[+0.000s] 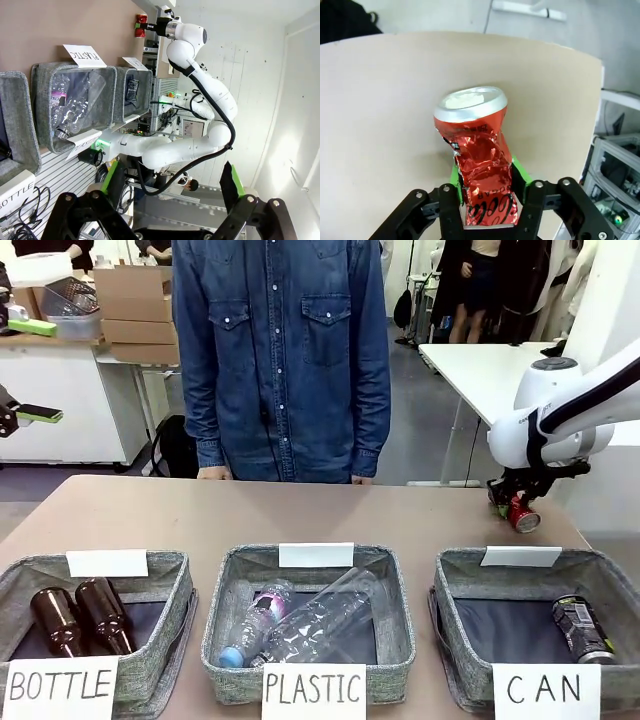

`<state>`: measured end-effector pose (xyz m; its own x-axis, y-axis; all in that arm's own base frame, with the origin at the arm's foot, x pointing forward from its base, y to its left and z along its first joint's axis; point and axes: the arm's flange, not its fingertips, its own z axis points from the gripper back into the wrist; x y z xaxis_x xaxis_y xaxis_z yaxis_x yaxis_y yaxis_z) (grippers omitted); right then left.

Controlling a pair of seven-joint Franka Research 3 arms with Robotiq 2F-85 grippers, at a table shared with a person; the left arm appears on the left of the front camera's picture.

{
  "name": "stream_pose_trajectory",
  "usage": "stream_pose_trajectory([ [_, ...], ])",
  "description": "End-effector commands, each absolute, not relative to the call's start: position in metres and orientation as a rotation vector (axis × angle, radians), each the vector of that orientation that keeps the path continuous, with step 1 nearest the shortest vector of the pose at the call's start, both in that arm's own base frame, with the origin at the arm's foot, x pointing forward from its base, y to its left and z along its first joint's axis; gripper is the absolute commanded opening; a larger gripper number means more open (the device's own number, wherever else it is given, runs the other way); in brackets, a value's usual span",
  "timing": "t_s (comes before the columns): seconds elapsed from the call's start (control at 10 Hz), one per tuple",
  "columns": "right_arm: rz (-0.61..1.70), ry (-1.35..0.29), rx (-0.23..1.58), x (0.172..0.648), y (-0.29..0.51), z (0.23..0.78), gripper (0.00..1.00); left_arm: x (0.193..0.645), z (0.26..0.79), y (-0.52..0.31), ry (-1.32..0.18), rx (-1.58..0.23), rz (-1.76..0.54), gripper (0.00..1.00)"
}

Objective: Sort the can waste into the basket.
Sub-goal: Pick up the can waste from the table and place it in the right Fabric basket.

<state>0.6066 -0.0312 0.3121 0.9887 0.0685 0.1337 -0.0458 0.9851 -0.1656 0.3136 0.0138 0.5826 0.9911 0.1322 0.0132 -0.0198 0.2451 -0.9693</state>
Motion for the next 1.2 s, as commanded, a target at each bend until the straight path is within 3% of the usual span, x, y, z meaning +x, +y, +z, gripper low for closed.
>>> stream_pose_trajectory([
  [0.0, 0.070, -0.167, -0.146, 0.600, -0.029, 0.315, 0.00, 0.310, 0.582, 0.016, -0.093, -1.313, 0.094, 1.00],
  [0.7, 0.089, -0.190, -0.145, 0.594, -0.032, 0.327, 0.00, 0.310, 0.582, 0.016, -0.093, -1.313, 0.094, 1.00],
  [0.9, 0.096, -0.181, -0.061, 0.556, -0.045, 0.385, 0.00, 0.310, 0.582, 0.016, -0.093, -1.313, 0.094, 1.00],
  [1.1, 0.160, -0.210, 0.092, 0.478, -0.066, 0.468, 0.00, 0.310, 0.582, 0.016, -0.093, -1.313, 0.094, 1.00],
])
